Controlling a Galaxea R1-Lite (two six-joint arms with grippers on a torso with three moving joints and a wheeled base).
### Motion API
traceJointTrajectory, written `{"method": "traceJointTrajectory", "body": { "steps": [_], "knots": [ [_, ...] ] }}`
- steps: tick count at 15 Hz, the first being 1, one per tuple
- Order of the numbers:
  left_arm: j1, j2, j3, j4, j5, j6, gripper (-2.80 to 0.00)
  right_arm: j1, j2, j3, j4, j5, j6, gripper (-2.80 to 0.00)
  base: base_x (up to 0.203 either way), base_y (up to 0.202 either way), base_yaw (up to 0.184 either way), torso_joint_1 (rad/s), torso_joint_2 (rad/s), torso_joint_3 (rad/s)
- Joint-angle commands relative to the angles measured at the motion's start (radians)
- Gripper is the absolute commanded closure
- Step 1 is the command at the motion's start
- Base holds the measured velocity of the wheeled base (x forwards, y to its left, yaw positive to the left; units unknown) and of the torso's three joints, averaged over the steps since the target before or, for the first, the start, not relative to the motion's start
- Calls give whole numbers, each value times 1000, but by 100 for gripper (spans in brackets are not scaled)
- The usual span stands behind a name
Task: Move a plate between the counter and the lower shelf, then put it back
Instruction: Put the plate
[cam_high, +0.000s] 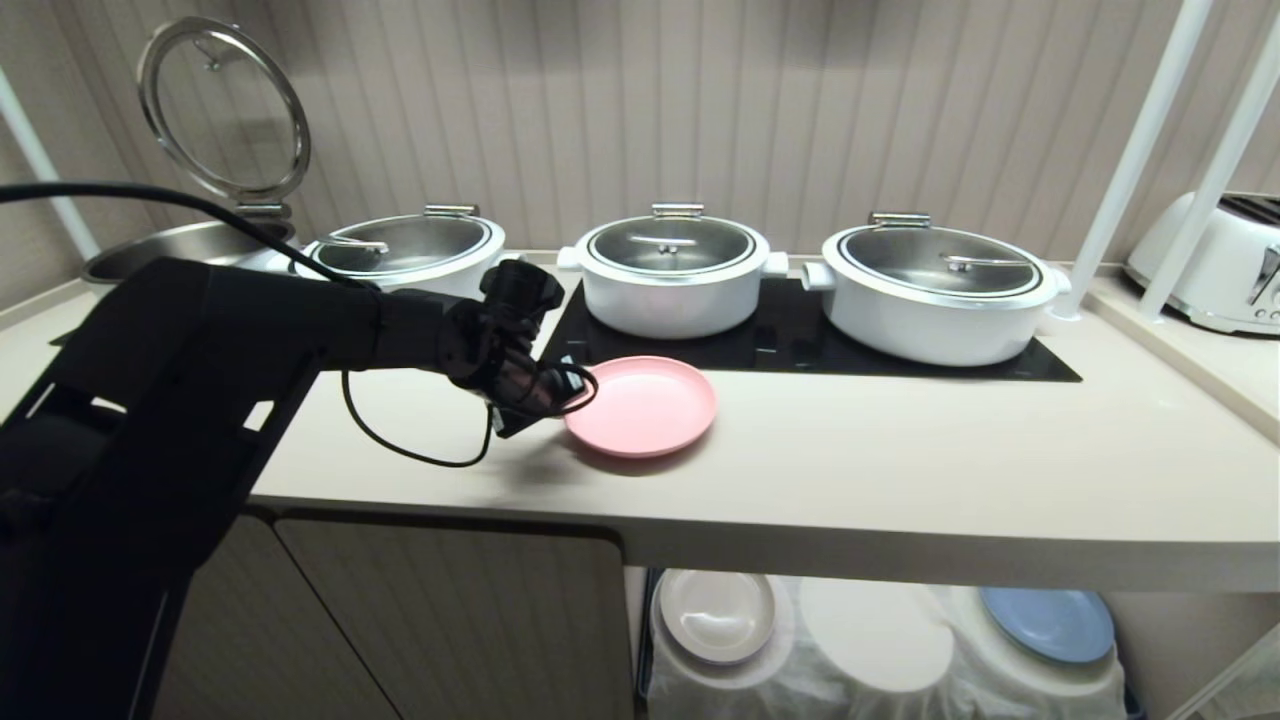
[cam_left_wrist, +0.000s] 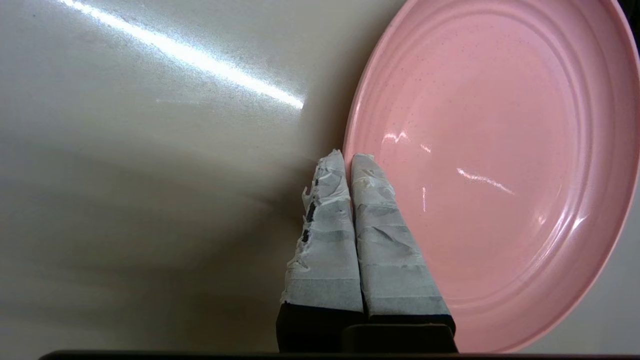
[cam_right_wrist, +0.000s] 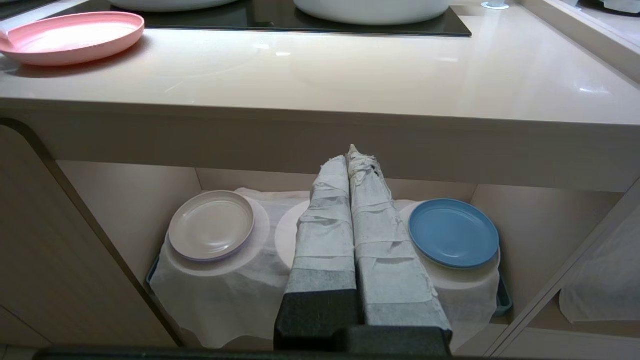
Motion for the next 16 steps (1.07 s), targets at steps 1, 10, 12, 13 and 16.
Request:
{"method": "traceJointTrajectory", "body": {
  "steps": [1,10,12,13,16],
  "knots": [
    [0,1,-1,2,0,-4,0,0,0,0,0,0,0,0,0,0,0,0,0,0],
    [2,-1,-47,3,2,-5,-280,0,0,0,0,0,0,0,0,0,0,0,0,0],
    [3,-8,-63,3,3,-5,-280,0,0,0,0,0,0,0,0,0,0,0,0,0],
    [3,-18,-63,3,4,-6,-280,0,0,0,0,0,0,0,0,0,0,0,0,0],
    [3,-53,-53,9,9,-11,-280,0,0,0,0,0,0,0,0,0,0,0,0,0]
  ]
}}
